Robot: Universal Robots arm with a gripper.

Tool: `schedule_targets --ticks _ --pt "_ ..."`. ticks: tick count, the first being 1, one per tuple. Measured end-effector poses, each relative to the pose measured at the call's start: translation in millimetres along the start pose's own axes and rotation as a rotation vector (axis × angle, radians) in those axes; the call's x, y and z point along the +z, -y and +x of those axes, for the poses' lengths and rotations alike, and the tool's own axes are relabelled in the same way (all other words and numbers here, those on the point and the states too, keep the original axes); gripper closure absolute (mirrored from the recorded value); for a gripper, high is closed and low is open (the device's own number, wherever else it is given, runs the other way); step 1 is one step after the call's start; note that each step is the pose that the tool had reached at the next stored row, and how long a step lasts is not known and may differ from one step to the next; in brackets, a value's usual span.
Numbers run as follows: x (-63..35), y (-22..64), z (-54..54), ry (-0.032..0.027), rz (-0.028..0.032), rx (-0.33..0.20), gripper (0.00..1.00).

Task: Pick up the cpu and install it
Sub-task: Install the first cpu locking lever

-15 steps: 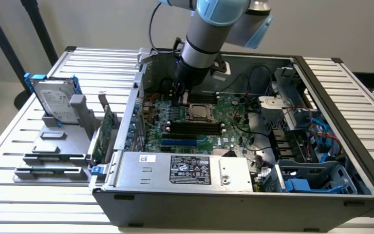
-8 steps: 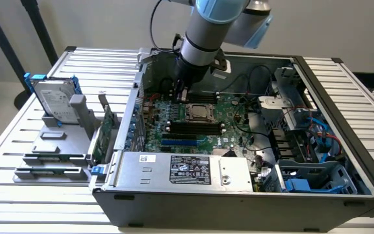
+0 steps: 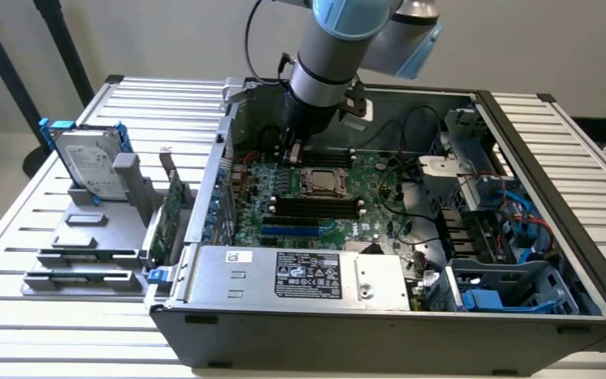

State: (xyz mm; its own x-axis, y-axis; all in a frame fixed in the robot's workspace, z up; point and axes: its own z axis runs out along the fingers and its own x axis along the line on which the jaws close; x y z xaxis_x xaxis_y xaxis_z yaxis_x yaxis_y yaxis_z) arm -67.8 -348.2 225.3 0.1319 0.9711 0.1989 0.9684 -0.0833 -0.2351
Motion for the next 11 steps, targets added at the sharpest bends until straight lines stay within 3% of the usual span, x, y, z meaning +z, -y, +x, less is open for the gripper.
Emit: schedule_targets --ticks 7,11 --pt "2.8 11.2 -1.1 -0.0052 -0.0043 0.021 0.89" --pt "3.6 14.3 -1.5 -0.0154 -0.0086 0.043 0.89"
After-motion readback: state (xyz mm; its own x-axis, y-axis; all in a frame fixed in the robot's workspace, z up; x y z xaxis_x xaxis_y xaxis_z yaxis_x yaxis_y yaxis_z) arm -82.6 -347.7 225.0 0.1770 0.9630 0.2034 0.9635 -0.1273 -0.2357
